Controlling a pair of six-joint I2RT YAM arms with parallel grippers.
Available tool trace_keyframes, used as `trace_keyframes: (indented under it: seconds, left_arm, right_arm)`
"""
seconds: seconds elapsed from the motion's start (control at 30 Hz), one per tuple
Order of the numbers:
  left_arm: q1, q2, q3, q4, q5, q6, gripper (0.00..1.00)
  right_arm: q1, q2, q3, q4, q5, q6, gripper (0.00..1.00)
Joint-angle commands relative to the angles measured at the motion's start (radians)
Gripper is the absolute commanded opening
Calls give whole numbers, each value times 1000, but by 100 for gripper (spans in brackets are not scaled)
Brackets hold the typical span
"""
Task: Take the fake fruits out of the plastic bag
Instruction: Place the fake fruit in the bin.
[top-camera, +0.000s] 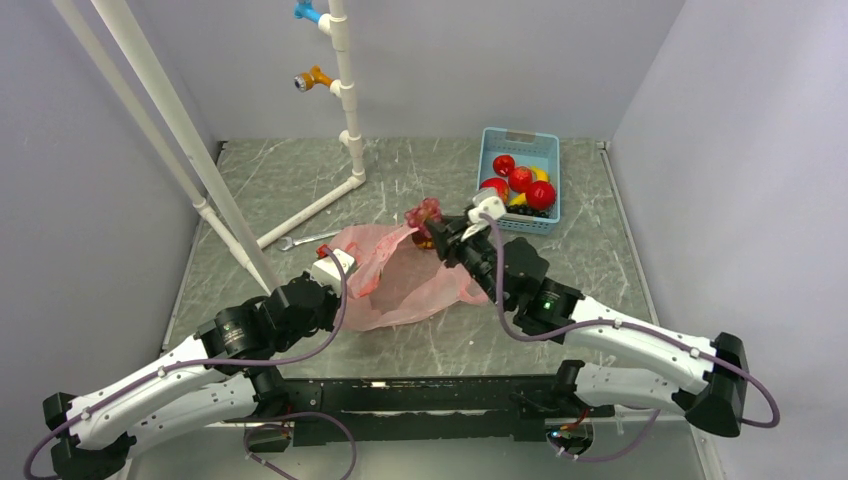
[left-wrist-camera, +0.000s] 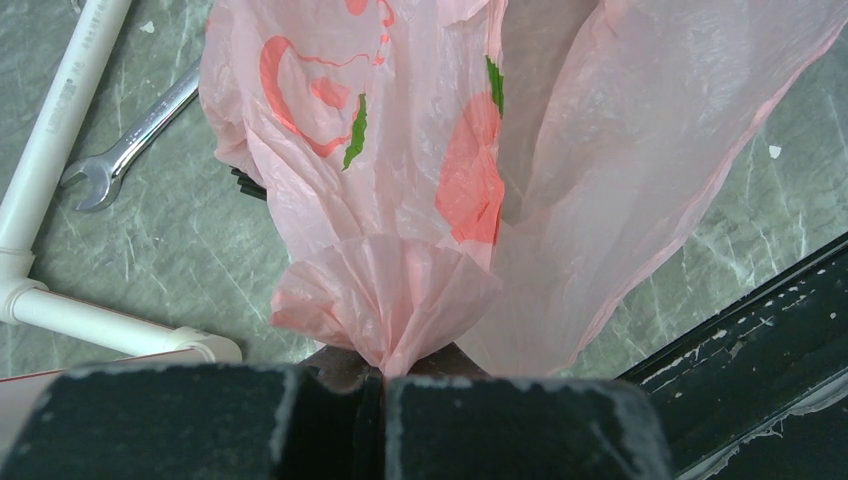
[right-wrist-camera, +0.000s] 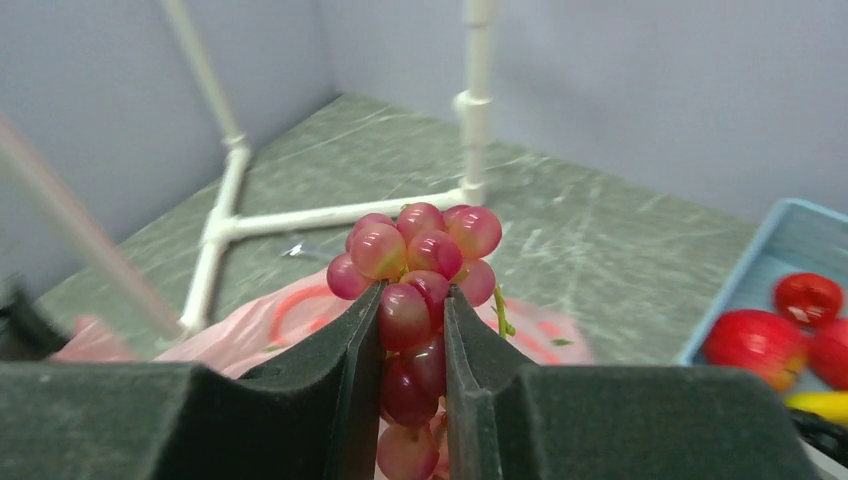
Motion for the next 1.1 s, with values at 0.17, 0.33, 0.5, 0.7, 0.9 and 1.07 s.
trace_keyframes:
  seconds: [0.17, 0.33, 0.5, 0.7, 0.9, 1.07]
  left_arm:
    - [-11, -6, 22, 0, -24, -5, 0]
    - [-11, -5, 22, 0, -24, -5, 0]
    - [-11, -3, 21, -1, -24, -6, 0]
    - [-13, 6, 24, -4, -26, -9, 0]
    - [-14, 5, 23, -1, -25, -8, 0]
    - [-14, 6, 24, -3, -28, -9, 0]
  right_arm:
    - [-203, -178, -105, 39, 305, 83, 0]
    - [-384, -169, -141, -38, 305, 232, 0]
    - [-554, 15, -61, -109, 202, 334, 0]
    - [-674, 222, 56, -94, 108, 432, 0]
    - [-769, 403, 197, -90, 99, 597, 0]
    - [-815, 558, 299, -46, 56, 733, 0]
